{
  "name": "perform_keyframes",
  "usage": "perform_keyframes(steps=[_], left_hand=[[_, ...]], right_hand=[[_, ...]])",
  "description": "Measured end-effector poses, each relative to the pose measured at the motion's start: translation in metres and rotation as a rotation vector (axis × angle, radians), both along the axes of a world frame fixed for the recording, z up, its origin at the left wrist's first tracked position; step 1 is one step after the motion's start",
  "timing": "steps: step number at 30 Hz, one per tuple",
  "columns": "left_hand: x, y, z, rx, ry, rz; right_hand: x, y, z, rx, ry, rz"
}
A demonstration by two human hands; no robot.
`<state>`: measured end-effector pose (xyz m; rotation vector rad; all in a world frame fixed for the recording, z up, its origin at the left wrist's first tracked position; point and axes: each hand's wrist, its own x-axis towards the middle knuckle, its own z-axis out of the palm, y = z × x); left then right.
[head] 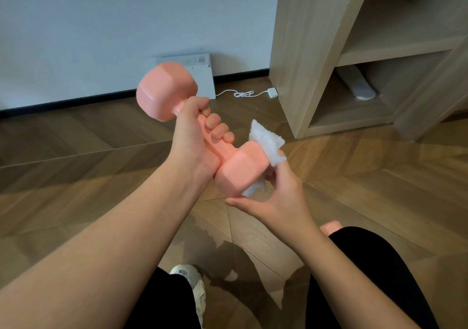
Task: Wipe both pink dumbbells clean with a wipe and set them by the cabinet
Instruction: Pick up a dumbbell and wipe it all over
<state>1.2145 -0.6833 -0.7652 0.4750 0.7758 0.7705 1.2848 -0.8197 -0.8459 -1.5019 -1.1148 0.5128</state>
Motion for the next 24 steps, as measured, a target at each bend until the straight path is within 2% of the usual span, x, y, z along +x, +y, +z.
perform_keyframes(steps=[2,5,7,9,12,14,16,20,22,24], left_hand=[[0.000,0.000,-0.001,-0.009,-0.024,-0.002],[0.001,0.000,0.000,-0.016,-0.047,0.011],[0.002,0.000,0.001,-0.006,-0.036,0.017],[0.001,-0.001,0.001,0.008,-0.026,0.019],[0.000,-0.001,0.001,0.009,-0.051,0.022],[0.000,-0.002,0.001,-0.005,-0.058,0.029],[0.002,-0.004,0.001,-0.030,-0.013,0.049],[0.003,-0.004,-0.003,-0.128,0.114,0.023],[0.002,-0.002,-0.005,-0.185,0.132,0.028],[0.001,0.000,-0.006,-0.184,0.128,0.056]], right_hand=[[0.000,0.000,0.002,0.061,-0.047,-0.012],[0.002,0.001,0.006,0.231,-0.257,-0.006],[0.002,0.002,0.008,0.275,-0.311,0.011],[0.004,0.002,0.007,0.229,-0.272,0.024],[0.003,0.000,0.006,0.080,-0.053,0.042],[0.002,0.001,0.004,0.069,-0.035,0.019],[0.004,0.002,0.003,0.153,-0.173,-0.021],[0.008,0.004,-0.002,0.287,-0.606,-0.014],[0.009,0.005,-0.005,0.276,-0.691,-0.005],[0.010,0.005,-0.006,0.256,-0.675,0.006]])
